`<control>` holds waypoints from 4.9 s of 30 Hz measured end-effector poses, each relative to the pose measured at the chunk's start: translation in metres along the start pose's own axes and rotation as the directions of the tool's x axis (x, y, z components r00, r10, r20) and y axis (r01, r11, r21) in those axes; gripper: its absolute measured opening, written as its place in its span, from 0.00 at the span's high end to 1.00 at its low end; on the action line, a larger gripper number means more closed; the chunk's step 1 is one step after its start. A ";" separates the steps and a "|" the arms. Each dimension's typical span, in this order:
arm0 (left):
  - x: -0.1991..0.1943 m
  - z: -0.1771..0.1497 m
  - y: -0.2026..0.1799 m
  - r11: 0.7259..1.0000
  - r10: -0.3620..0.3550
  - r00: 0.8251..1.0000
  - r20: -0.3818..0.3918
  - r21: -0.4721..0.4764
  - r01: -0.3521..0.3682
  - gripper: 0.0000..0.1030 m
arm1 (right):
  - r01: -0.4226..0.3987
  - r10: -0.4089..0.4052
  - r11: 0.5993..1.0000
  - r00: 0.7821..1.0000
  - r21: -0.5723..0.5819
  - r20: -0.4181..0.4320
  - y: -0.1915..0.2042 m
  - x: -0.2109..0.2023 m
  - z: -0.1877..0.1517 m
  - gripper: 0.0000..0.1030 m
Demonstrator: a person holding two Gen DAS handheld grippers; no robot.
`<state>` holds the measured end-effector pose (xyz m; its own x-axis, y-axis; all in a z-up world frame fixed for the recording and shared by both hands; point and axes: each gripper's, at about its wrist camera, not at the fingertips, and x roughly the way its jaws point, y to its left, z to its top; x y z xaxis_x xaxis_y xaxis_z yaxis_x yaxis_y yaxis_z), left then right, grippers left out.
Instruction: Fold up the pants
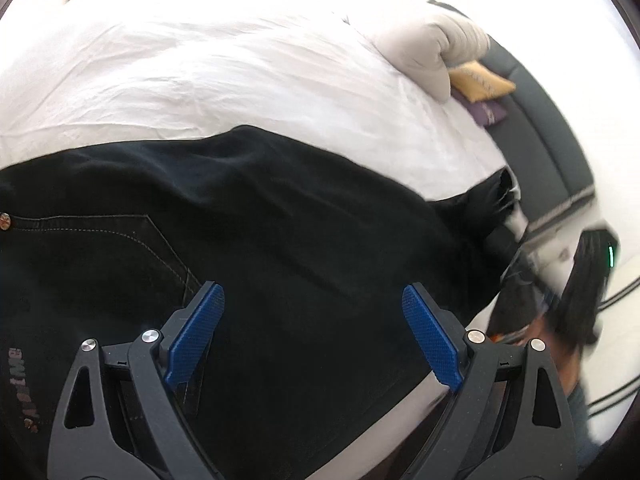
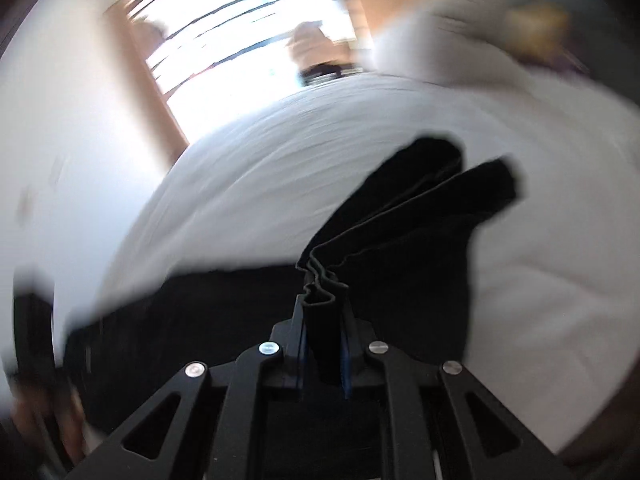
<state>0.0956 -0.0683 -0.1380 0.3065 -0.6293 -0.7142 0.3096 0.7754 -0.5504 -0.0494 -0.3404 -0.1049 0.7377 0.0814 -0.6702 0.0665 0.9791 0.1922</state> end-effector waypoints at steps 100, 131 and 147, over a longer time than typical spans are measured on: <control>0.038 0.042 0.042 0.997 0.003 0.996 -0.090 -0.074 -0.009 1.00 | -0.220 0.220 0.975 0.967 0.014 -0.130 0.010 0.049 -0.019 0.50; 0.029 0.043 0.040 0.998 0.044 0.994 -0.103 -0.031 -0.048 0.99 | -0.225 0.229 0.973 0.963 0.044 -0.141 0.016 0.052 -0.027 0.50; 0.013 0.033 0.050 0.997 -0.031 0.999 -0.039 -0.078 0.028 0.13 | -0.239 0.233 0.971 0.962 -0.023 -0.139 0.041 0.057 -0.007 0.50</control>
<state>0.1443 -0.0392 -0.1603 0.2617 -0.6508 -0.7127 0.2470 0.7590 -0.6024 -0.0089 -0.2942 -0.1403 0.6321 0.3328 -0.6998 -0.1272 0.9354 0.3300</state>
